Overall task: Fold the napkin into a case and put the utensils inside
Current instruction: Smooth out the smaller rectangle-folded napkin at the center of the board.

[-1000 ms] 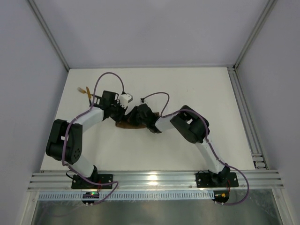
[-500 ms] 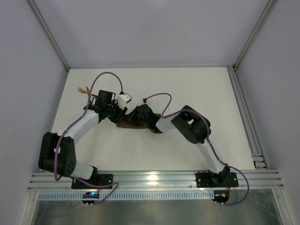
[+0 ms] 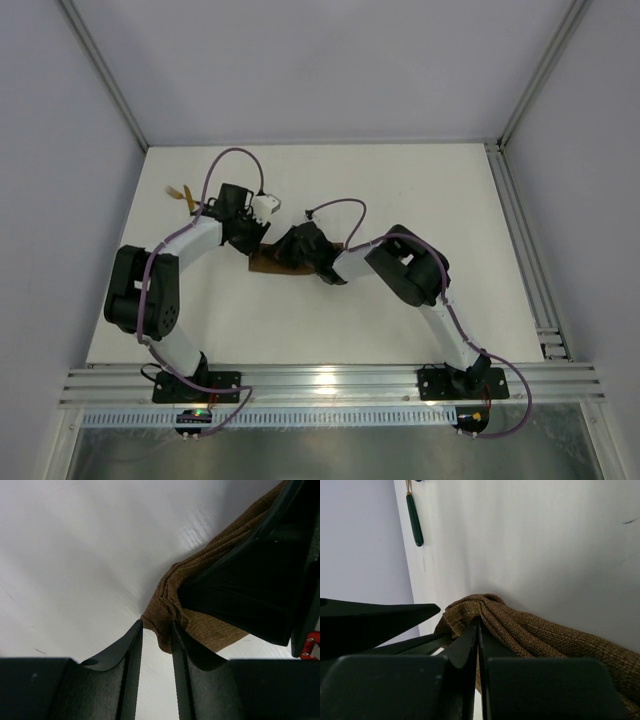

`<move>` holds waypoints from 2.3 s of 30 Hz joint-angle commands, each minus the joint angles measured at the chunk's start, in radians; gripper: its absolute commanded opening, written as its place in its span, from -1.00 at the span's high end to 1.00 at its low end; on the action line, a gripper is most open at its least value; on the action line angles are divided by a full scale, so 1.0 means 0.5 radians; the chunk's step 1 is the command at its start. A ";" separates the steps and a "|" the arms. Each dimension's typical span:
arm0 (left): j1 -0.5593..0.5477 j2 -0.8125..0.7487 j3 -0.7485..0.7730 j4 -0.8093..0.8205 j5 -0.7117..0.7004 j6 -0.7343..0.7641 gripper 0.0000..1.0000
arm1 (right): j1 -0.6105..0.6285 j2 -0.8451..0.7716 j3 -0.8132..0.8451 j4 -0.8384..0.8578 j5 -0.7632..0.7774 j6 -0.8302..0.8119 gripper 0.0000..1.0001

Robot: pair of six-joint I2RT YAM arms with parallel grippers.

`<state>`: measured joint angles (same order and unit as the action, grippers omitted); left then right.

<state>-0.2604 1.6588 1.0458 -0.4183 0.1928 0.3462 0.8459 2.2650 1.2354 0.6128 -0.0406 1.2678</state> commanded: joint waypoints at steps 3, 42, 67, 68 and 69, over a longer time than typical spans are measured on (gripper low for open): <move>-0.010 0.026 0.047 0.058 -0.128 0.059 0.46 | -0.026 -0.020 -0.026 -0.149 0.041 -0.017 0.94; -0.108 -0.231 -0.281 0.392 0.366 -0.067 1.00 | -0.075 0.106 0.116 0.094 -0.054 0.047 0.94; -0.068 0.244 -0.205 0.275 -0.079 -0.036 0.96 | -0.179 -0.382 -0.197 -0.112 -0.234 -0.329 0.79; -0.068 0.259 -0.196 0.269 -0.079 -0.036 0.97 | -0.185 -0.400 -0.207 -0.155 -0.326 -0.412 0.78; -0.065 0.260 -0.196 0.269 -0.073 -0.039 0.98 | -0.201 -0.437 -0.219 -0.170 -0.369 -0.443 0.78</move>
<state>-0.3077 1.7164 0.9642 -0.2008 0.1688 0.3500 0.7616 2.1384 1.1332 0.5575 -0.1452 1.1576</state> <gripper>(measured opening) 0.020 0.108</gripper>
